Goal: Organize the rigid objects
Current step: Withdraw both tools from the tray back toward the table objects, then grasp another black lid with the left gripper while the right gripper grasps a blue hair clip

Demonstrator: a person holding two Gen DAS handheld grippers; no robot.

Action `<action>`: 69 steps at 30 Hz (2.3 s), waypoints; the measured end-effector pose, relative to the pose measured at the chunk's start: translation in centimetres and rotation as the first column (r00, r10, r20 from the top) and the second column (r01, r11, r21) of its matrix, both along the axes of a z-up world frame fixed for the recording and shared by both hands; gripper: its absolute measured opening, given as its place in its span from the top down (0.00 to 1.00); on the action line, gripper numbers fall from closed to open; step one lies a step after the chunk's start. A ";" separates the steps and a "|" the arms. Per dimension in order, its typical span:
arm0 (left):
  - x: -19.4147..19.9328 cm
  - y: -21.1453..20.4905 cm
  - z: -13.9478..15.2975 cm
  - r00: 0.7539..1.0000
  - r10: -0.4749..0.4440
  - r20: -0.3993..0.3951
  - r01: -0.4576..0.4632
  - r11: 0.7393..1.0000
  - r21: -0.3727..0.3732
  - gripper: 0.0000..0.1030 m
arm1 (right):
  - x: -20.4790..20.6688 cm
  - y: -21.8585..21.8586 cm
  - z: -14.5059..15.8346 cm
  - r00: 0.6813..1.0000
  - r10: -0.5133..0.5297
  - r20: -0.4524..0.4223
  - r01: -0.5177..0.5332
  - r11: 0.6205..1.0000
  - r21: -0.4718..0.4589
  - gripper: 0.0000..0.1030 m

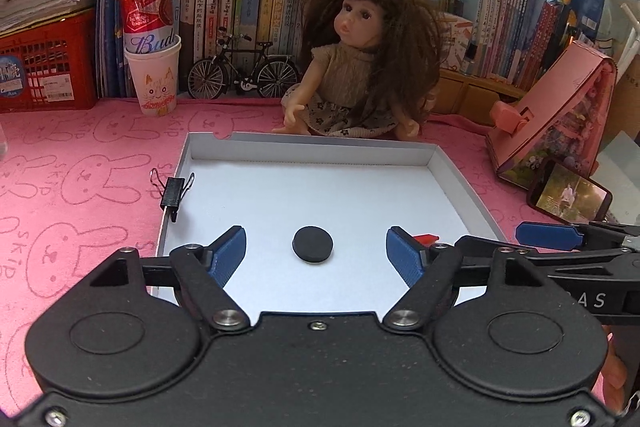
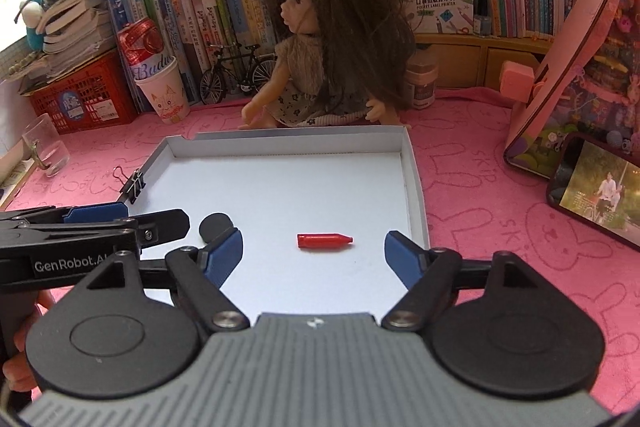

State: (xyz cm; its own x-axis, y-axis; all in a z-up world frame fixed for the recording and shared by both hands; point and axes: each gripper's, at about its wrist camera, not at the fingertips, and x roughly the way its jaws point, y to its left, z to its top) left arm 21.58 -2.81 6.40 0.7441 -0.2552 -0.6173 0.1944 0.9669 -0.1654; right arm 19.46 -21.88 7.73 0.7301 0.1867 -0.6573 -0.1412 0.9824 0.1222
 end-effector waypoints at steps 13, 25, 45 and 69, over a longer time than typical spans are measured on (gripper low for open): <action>-7.9 0.5 -0.7 0.996 0.008 0.083 -0.010 1.000 0.025 0.23 | -7.0 1.1 0.2 0.986 0.083 0.146 -0.071 0.993 -0.089 0.13; -12.3 1.1 -2.5 0.992 0.015 0.123 -0.018 1.000 0.022 0.23 | -11.2 1.4 -1.4 0.978 0.070 0.197 -0.055 0.995 -0.082 0.10; -20.3 3.9 -6.1 0.969 0.033 0.246 -0.052 0.996 0.072 0.27 | -17.3 0.4 -6.4 0.955 -0.030 0.294 0.060 0.994 -0.094 0.09; -23.7 6.2 -8.0 0.969 0.024 0.244 -0.058 0.990 0.131 0.60 | -20.1 -1.9 -8.2 0.953 -0.047 0.299 0.084 0.990 -0.113 0.22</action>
State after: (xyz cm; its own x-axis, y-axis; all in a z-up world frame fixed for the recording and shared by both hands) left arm -2.11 3.42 -1.61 0.8834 -0.1475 -0.4448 0.1720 0.9850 0.0150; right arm -0.59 -23.78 -0.43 0.9025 0.0635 -0.4260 -0.0876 0.9955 -0.0373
